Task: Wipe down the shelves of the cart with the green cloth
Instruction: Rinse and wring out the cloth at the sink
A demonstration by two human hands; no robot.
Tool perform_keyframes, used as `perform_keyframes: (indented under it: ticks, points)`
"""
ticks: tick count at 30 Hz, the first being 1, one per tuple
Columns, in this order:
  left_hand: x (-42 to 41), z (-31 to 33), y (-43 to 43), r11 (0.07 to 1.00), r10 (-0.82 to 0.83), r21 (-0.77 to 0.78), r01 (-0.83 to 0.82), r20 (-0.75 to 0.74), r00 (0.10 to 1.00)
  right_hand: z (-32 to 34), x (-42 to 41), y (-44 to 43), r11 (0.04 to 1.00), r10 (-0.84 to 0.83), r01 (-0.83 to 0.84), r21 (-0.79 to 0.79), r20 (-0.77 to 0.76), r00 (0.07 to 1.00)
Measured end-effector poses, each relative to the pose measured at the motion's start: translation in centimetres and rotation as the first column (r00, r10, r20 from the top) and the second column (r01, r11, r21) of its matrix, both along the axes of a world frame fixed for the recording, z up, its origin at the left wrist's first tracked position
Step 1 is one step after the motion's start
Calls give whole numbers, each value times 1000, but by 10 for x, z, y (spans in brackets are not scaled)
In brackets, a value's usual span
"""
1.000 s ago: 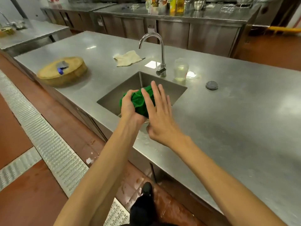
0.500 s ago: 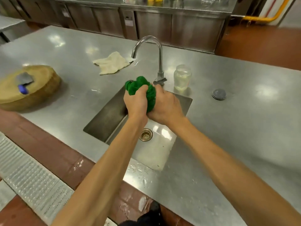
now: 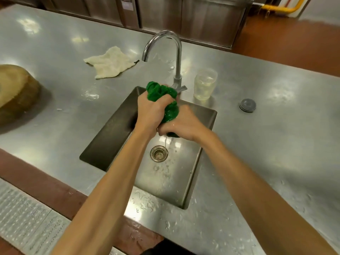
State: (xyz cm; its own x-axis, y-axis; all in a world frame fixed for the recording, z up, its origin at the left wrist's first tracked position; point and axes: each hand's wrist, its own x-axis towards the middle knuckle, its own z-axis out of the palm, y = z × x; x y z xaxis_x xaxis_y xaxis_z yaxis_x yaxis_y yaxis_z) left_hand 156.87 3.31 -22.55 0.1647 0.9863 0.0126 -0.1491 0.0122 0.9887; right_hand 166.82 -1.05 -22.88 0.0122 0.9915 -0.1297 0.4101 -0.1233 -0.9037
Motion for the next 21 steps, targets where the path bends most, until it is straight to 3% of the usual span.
perform_keyframes:
  ticks: [5,9,15,21]
  points:
    - [-3,-2,9,982,-162,92,167,-58,985,-12,-5,0,1000,-1,3,8,-265,964]
    - [-5,-1,10,950,-290,95,299,-98,952,-16,-1,-4,997,52,-70,-40,-351,935]
    - [-4,9,18,913,-408,28,407,40,912,-17,-3,-3,990,105,-136,-24,-508,855]
    - [-4,-4,19,850,-508,-110,515,82,857,-32,-8,-14,955,-2,-215,-204,-728,686]
